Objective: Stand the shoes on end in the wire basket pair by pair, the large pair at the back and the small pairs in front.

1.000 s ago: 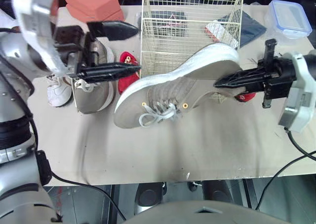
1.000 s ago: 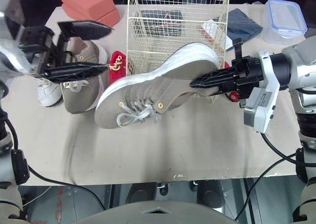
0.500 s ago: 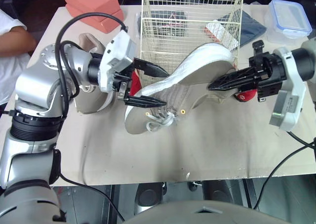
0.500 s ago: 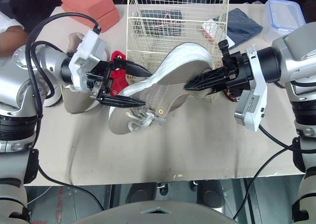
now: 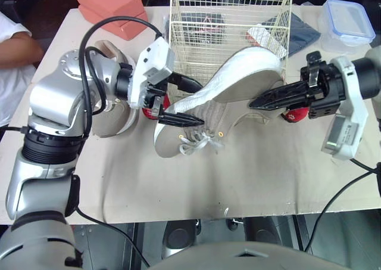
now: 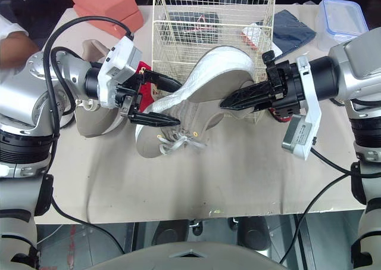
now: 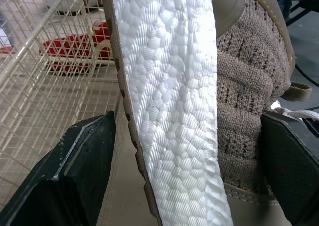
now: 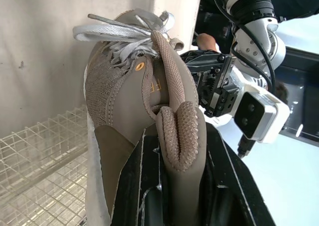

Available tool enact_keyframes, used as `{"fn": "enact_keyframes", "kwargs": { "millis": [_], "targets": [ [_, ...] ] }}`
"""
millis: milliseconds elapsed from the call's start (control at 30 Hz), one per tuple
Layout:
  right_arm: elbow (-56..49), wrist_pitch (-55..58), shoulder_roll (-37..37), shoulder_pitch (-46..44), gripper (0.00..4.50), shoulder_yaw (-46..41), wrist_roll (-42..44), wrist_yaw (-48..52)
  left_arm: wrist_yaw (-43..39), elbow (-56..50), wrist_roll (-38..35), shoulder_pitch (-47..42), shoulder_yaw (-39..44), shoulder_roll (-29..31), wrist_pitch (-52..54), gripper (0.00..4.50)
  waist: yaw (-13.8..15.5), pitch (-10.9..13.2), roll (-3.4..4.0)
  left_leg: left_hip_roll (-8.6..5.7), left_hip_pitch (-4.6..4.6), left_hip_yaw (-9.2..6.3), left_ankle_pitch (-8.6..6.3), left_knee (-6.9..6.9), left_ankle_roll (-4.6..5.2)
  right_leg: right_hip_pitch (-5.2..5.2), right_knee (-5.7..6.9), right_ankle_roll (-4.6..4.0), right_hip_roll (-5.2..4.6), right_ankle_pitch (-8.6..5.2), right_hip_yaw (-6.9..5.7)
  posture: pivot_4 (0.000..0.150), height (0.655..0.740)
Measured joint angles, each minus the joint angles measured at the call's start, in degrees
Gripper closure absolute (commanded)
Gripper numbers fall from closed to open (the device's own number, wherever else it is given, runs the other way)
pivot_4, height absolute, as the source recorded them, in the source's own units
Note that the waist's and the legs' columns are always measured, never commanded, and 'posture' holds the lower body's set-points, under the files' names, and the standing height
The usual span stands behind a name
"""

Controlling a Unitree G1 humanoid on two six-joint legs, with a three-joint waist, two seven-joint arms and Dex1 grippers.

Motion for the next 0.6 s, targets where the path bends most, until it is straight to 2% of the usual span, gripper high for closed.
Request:
{"fn": "enact_keyframes", "kwargs": {
  "millis": [67,100,133,167,233,300,367,400,600],
  "targets": [
    [0.09,-0.72,-0.21,0.00,4.48,0.00,0.00,-1.23,-0.53,0.10,-1.11,0.00,0.73,-0.15,1.85,1.59,0.00,0.00,0.00,0.01,0.00,-0.01,0.00,0.02,0.00,0.00,0.01,0.00,0.00,0.00,0.00,0.150,0.6860],
    [0.09,-0.92,-0.17,0.00,4.48,0.00,0.00,-1.51,-0.56,0.13,-1.21,0.00,1.03,-0.15,2.19,1.91,-0.02,0.00,0.00,0.01,0.00,0.00,0.00,0.04,0.00,0.00,0.02,0.00,0.00,0.00,0.00,0.150,0.6860],
    [0.09,-1.11,-0.20,0.00,4.48,0.00,0.00,-2.14,-0.69,0.13,-1.39,0.00,1.44,-0.16,2.45,2.03,-0.01,0.00,0.00,0.01,0.00,-0.01,0.00,0.05,0.00,0.00,0.03,0.00,0.00,0.00,0.01,0.150,0.6860],
    [0.09,-1.18,-0.32,0.00,4.48,0.00,0.00,-2.73,-0.83,0.13,-1.64,0.00,1.75,-0.16,2.68,2.42,-0.01,0.00,0.00,0.01,-0.01,-0.02,0.00,0.07,0.00,0.00,0.03,0.00,0.00,0.00,0.01,0.150,0.6860],
    [0.08,-1.19,-0.49,0.00,4.48,0.00,0.00,-3.71,-1.03,0.13,-1.88,0.02,2.01,-0.21,3.20,2.82,0.00,0.00,0.01,0.01,-0.03,-0.04,0.00,0.11,0.00,0.01,0.04,0.00,0.00,0.00,0.03,0.150,0.6860],
    [0.07,-1.13,-0.71,0.00,4.48,0.00,-0.04,-4.37,-1.00,0.12,-2.24,0.24,2.30,-0.42,3.52,2.92,0.01,0.00,0.01,0.01,-0.04,-0.05,0.00,0.15,0.00,0.01,0.06,0.00,-0.01,0.00,0.05,0.150,0.6860],
    [-0.03,-1.01,-1.15,0.00,3.49,0.00,-0.09,-5.18,-0.89,0.12,-2.43,0.54,2.65,-0.80,3.71,2.95,0.04,0.00,0.01,0.01,-0.06,-0.08,0.00,0.19,0.00,0.02,0.07,0.00,-0.01,0.00,0.06,0.150,0.6860],
    [-0.09,-0.94,-1.18,0.00,3.18,-0.07,0.01,-6.39,-0.55,0.12,-2.56,1.02,3.00,-0.98,4.03,2.95,0.00,0.00,0.01,0.01,-0.06,-0.07,0.00,0.19,0.00,0.02,0.08,0.00,-0.01,0.00,0.07,0.150,0.6860],
    [0.22,0.03,-1.99,0.01,0.46,-2.98,0.42,-11.45,2.51,0.31,-3.03,2.24,5.35,-4.27,4.65,3.08,0.09,0.01,0.00,0.01,-0.07,-0.11,0.00,0.28,0.00,0.05,0.12,0.00,-0.02,0.00,0.08,0.150,0.6860]
  ]
}}
